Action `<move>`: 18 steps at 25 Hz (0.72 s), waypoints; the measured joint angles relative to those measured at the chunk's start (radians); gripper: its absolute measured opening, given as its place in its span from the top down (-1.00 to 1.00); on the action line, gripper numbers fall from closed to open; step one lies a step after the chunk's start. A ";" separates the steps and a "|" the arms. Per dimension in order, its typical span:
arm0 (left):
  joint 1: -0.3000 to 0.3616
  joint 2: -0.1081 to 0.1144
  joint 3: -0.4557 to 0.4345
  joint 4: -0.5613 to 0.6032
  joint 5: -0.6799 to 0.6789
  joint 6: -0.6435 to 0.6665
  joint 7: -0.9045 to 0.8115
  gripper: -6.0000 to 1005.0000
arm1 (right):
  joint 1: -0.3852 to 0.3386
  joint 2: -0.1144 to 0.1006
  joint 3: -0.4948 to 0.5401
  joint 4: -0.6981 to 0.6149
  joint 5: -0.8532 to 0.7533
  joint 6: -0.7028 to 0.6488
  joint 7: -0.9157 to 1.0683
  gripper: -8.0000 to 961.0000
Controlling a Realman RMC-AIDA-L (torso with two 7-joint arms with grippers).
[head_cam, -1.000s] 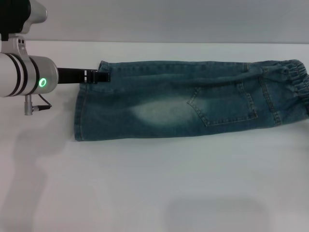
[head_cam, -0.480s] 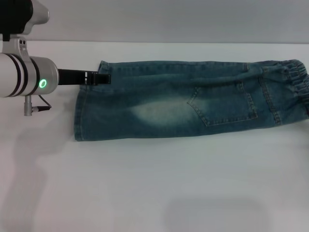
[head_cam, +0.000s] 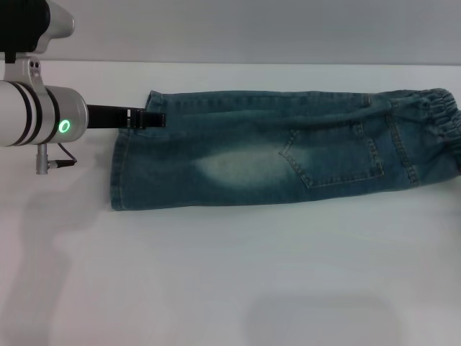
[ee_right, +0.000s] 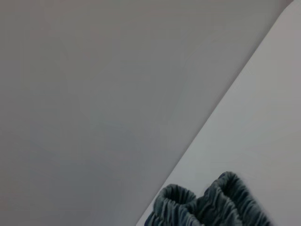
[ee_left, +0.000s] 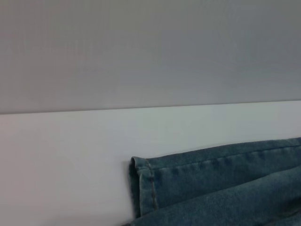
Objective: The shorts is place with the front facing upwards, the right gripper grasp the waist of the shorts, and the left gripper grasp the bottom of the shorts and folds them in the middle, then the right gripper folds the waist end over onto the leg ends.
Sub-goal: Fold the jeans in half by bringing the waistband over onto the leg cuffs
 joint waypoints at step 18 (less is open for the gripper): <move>-0.005 0.001 0.000 0.004 0.000 0.003 0.001 -0.65 | 0.001 -0.006 0.000 0.001 -0.018 -0.028 0.116 -0.46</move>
